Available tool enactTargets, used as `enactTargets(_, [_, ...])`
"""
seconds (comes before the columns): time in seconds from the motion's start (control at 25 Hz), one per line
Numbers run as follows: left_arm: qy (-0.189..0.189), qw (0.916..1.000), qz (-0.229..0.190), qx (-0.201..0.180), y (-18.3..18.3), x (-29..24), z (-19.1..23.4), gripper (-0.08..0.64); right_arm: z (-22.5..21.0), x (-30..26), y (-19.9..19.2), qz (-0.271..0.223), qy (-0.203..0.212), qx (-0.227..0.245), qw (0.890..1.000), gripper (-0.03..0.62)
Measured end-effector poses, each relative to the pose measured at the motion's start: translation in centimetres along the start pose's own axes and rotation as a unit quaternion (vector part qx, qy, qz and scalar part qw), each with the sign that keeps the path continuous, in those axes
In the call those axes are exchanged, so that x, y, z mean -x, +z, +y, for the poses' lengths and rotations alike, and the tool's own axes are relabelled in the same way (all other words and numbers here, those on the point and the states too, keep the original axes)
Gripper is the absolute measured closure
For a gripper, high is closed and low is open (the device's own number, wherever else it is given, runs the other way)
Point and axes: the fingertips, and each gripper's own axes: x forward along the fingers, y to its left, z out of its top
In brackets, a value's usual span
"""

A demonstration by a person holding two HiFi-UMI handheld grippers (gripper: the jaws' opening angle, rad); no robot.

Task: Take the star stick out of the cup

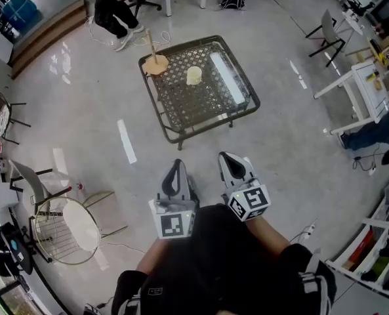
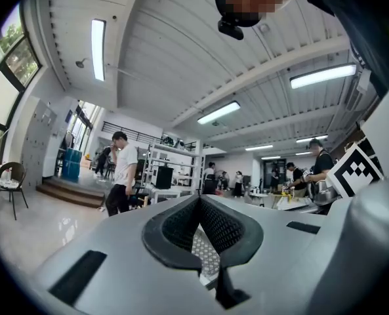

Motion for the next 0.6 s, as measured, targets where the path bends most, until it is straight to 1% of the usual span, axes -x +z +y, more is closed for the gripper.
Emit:
enactTargets(0.2, [-0.006,0.9999,-0.005,0.008,0.4,-2.0,3.5,0.545,-0.2,-4.4,0.3,0.006,-0.015,0.011,1.000,0.583])
enactTargets(0.36, [-0.009,0.9999,0.003,0.012,0.3,-2.9,5.2,0.545,-1.2,-6.8,-0.3,0.027,-0.029,0.034,0.999,0.583])
enactTargets(0.48, [-0.006,0.9999,0.010,0.010,0.1,-4.0,6.6,0.545,-1.4,-8.7,-0.3,0.031,-0.032,0.039,0.998,0.582])
enactTargets(0.6, [-0.006,0.9999,0.008,0.014,0.2,-5.3,7.2,0.545,-2.1,-10.3,-0.5,0.035,-0.034,0.040,0.998,0.582])
